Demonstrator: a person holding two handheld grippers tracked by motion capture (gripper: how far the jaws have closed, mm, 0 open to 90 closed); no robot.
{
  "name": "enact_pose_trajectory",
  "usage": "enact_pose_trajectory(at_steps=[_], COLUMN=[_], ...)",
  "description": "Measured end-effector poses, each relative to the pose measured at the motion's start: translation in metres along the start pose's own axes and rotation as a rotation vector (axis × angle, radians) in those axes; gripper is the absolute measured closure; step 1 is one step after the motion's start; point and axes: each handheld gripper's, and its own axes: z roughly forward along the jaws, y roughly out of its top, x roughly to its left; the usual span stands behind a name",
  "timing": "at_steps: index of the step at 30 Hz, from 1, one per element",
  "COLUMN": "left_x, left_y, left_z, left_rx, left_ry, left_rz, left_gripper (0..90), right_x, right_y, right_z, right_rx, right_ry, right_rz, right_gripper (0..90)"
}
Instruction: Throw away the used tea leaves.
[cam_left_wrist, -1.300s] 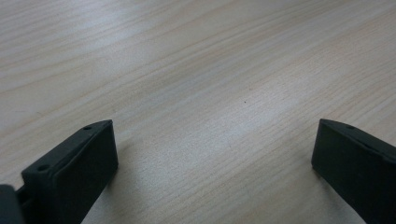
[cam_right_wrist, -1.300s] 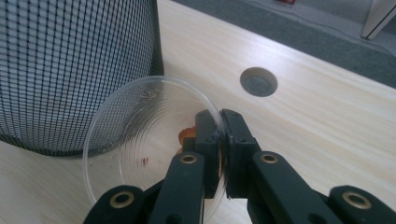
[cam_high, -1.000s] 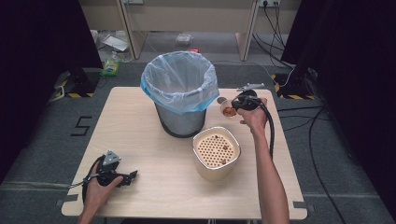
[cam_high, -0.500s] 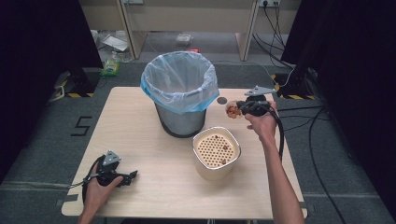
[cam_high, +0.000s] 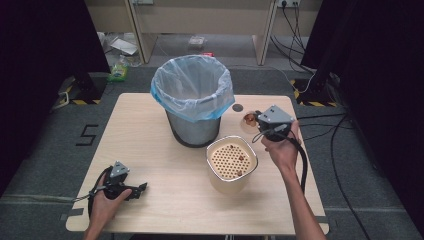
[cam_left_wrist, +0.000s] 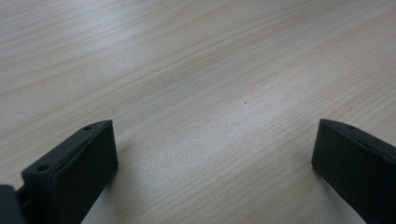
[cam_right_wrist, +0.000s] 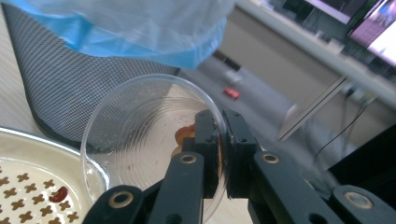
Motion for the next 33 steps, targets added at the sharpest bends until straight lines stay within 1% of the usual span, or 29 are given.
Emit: enact_pose_trajectory(at_steps=[1,2,5,7,8,9,10,11,12,13,14,15,16,17,18,19,21,22,23,24,25,26,27,28,29,30,32,33], left_x=[0.0,0.0,0.0,0.0,0.0,0.0,0.0,0.0,0.0,0.0,0.0,0.0,0.0,0.0,0.0,0.0,0.0,0.0,0.0,0.0,0.0,0.0,0.0,0.0,0.0,0.0,0.0,0.0], left_y=[0.0,0.0,0.0,0.0,0.0,0.0,0.0,0.0,0.0,0.0,0.0,0.0,0.0,0.0,0.0,0.0,0.0,0.0,0.0,0.0,0.0,0.0,0.0,0.0,0.0,0.0,0.0,0.0], left_z=[0.0,0.0,0.0,0.0,0.0,0.0,0.0,0.0,0.0,0.0,0.0,0.0,0.0,0.0,0.0,0.0,0.0,0.0,0.0,0.0,0.0,0.0,0.0,0.0,0.0,0.0,0.0,0.0], left_rx=[0.0,-0.001,0.0,-0.001,-0.001,-0.001,-0.001,-0.001,-0.001,-0.001,-0.001,-0.001,-0.001,-0.001,-0.001,-0.001,-0.001,-0.001,-0.001,-0.001,-0.001,-0.001,-0.001,-0.001,-0.001,-0.001,-0.001,-0.001], left_ry=[0.0,0.0,0.0,0.0,0.0,0.0,0.0,0.0,0.0,0.0,0.0,0.0,0.0,0.0,0.0,0.0,0.0,0.0,0.0,0.0,0.0,0.0,0.0,0.0,0.0,0.0,0.0,0.0], left_rz=[-0.001,-0.001,0.001,0.0,0.0,0.0,0.0,0.0,0.0,0.0,0.0,0.0,0.0,0.0,0.0,0.0,0.0,0.0,0.0,-0.001,0.0,0.0,0.0,0.0,0.0,0.0,0.0,0.0], left_gripper=[0.0,0.0,0.0,0.0,0.0,0.0,0.0,0.0,0.0,0.0,0.0,0.0,0.0,0.0,0.0,0.0,0.0,0.0,0.0,0.0,0.0,0.0,0.0,0.0,0.0,0.0,0.0,0.0], right_x=[0.005,0.005,0.018,0.027,0.031,0.031,0.034,0.038,0.043,0.043,0.053,0.056,0.056,0.059,0.062,0.065,0.073,0.073,0.078,0.08,0.084,0.084,0.089,0.089,0.091,0.094,0.095,0.098], right_y=[0.0,0.0,-0.001,-0.003,-0.004,-0.004,-0.005,-0.005,-0.007,-0.007,-0.009,-0.009,-0.009,-0.009,-0.008,-0.005,-0.005,-0.005,-0.006,-0.006,-0.007,-0.007,-0.007,-0.007,-0.006,-0.007,-0.009,-0.01], right_z=[-0.001,-0.001,-0.004,-0.007,-0.009,-0.009,-0.012,-0.015,-0.021,-0.021,-0.024,-0.023,-0.023,-0.023,-0.025,-0.028,-0.028,-0.028,-0.029,-0.029,-0.026,-0.026,-0.026,-0.026,-0.027,-0.025,-0.026,-0.026], right_rx=[-0.01,-0.01,-0.035,-0.05,-0.072,-0.072,-0.09,-0.112,-0.159,-0.159,-0.175,-0.166,-0.166,-0.164,-0.172,-0.178,-0.188,-0.188,-0.201,-0.208,-0.209,-0.209,-0.224,-0.224,-0.226,-0.227,-0.23,-0.226], right_ry=[-0.007,-0.007,-0.043,-0.09,-0.112,-0.112,-0.127,-0.146,-0.172,-0.172,-0.207,-0.217,-0.217,-0.219,-0.206,-0.211,-0.254,-0.254,-0.264,-0.27,-0.284,-0.284,-0.313,-0.313,-0.323,-0.34,-0.347,-0.361], right_rz=[-0.027,-0.027,-0.123,-0.189,-0.212,-0.212,-0.227,-0.256,-0.271,-0.271,-0.33,-0.378,-0.378,-0.393,-0.394,-0.424,-0.483,-0.483,-0.501,-0.524,-0.559,-0.559,-0.593,-0.593,-0.613,-0.648,-0.655,-0.684], right_gripper=[86.1,86.1,86.0,86.2,86.1,86.1,86.2,86.3,86.4,86.4,86.5,86.5,86.5,86.5,86.4,86.1,86.7,86.7,86.7,86.8,86.7,86.7,87.2,87.2,87.2,87.3,87.3,87.5])
